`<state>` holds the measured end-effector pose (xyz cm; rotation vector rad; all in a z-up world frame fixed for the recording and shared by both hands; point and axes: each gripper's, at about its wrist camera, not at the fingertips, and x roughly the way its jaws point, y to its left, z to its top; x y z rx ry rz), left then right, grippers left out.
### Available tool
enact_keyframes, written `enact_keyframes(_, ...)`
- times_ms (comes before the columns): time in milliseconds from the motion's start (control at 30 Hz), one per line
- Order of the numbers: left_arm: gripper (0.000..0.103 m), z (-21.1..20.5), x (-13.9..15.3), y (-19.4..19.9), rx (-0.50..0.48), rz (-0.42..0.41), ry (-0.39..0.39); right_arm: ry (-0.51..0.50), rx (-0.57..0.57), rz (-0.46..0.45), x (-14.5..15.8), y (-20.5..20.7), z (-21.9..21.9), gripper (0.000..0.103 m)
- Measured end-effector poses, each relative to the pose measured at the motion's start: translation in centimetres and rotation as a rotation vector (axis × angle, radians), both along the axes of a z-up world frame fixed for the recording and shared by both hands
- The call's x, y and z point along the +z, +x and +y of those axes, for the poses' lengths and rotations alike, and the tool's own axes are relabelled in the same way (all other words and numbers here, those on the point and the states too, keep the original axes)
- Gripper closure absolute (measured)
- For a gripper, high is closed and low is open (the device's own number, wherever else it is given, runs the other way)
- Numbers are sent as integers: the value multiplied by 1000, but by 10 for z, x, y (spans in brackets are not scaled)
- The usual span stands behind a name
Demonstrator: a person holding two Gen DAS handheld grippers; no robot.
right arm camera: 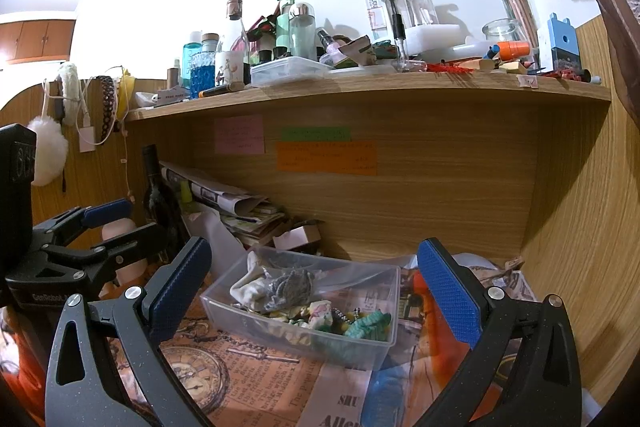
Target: Organize soft objects
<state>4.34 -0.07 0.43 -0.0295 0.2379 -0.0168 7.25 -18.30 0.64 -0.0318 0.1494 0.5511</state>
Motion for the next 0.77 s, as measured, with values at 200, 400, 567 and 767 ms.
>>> enact_keyframes(200, 0, -1, 0, 0, -10, -1, 6, -2, 0, 2, 0, 0, 0, 0)
enact_keyframes(400, 0, 0, -1, 1, -12, 3, 0, -3, 1, 2, 0, 0, 0, 0)
enact_keyframes(567, 0, 1, -4, 3, -21, 12, -2, -4, 4, 9, -2, 1, 0, 0)
enact_keyframes(767, 0, -2, -5, 2, -29, 8, 8, -6, 5, 17, -5, 4, 0, 0)
